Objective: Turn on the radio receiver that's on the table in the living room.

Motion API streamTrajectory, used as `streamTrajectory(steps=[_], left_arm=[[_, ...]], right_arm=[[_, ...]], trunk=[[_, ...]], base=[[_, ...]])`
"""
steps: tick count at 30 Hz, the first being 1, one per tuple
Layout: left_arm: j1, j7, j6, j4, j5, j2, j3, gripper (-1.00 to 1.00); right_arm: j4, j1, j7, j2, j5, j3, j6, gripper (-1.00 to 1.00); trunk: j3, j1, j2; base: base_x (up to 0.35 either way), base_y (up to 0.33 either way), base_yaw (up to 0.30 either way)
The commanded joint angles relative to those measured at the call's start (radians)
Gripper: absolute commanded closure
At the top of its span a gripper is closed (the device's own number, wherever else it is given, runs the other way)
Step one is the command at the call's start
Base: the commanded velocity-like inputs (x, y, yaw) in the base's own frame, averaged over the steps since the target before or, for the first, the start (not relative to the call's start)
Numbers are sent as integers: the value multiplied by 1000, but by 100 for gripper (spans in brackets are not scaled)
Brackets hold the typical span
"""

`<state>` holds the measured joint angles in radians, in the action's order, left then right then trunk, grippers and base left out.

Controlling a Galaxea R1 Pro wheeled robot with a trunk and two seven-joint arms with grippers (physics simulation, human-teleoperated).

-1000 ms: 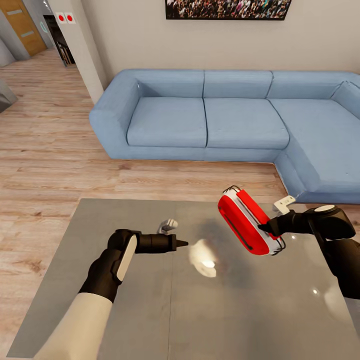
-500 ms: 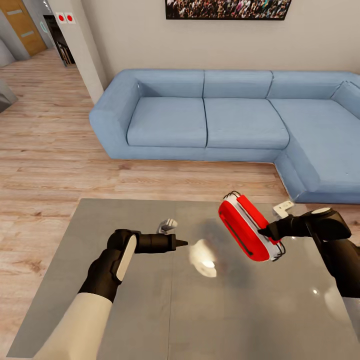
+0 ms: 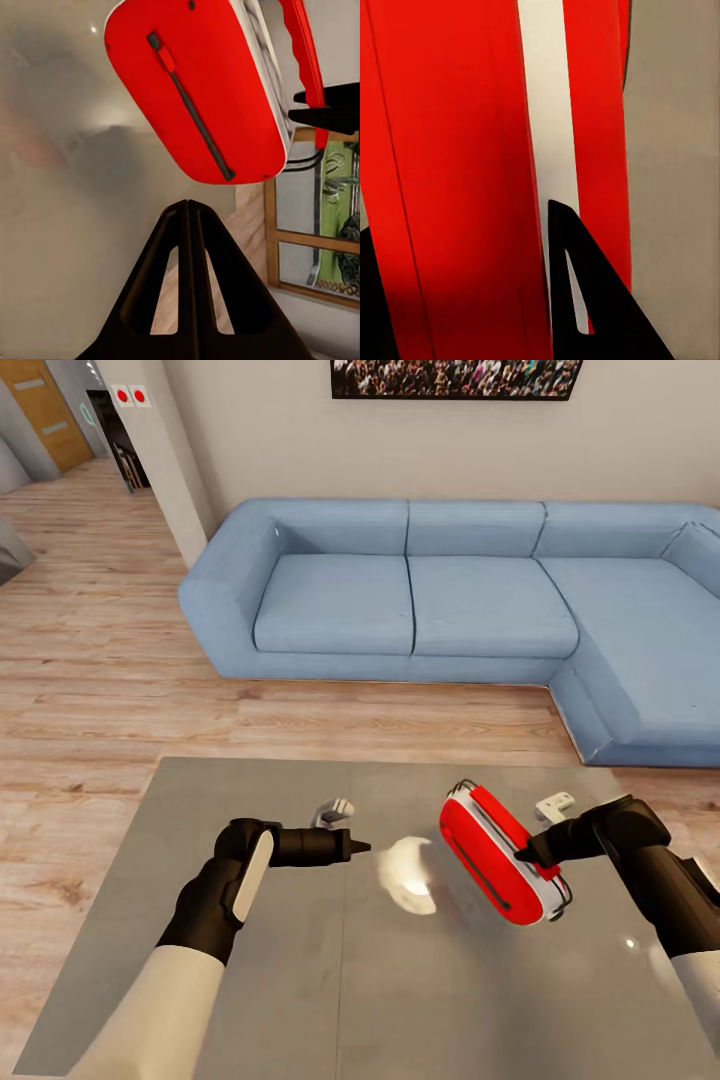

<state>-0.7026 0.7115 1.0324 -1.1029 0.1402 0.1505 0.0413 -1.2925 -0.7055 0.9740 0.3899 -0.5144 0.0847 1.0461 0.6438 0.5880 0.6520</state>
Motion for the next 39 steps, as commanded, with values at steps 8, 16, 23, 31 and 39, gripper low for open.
streamTrajectory(steps=[8, 16, 23, 31, 39], left_arm=[[0, 1, 0, 0, 0, -2, -2, 100], [0, 3, 0, 0, 0, -13, -3, 100], [0, 1, 0, 0, 1, -13, -3, 100], [0, 0, 0, 0, 1, -13, -3, 100], [0, -1, 0, 0, 1, -13, -3, 100]], right_arm=[[2, 0, -3, -1, 6, 0, 1, 100], [-33, 28, -5, -11, 10, -5, 1, 100], [-108, 87, -6, -19, 10, -8, 1, 100], [-128, 116, -6, -23, 10, -19, 1, 100], [-129, 140, -40, -35, 10, -44, 1, 100]], trunk=[[0, 0, 0], [0, 0, 0], [0, 0, 0], [0, 0, 0], [0, 0, 0]], base=[[0, 0, 0], [0, 0, 0], [0, 0, 0], [0, 0, 0], [0, 0, 0]])
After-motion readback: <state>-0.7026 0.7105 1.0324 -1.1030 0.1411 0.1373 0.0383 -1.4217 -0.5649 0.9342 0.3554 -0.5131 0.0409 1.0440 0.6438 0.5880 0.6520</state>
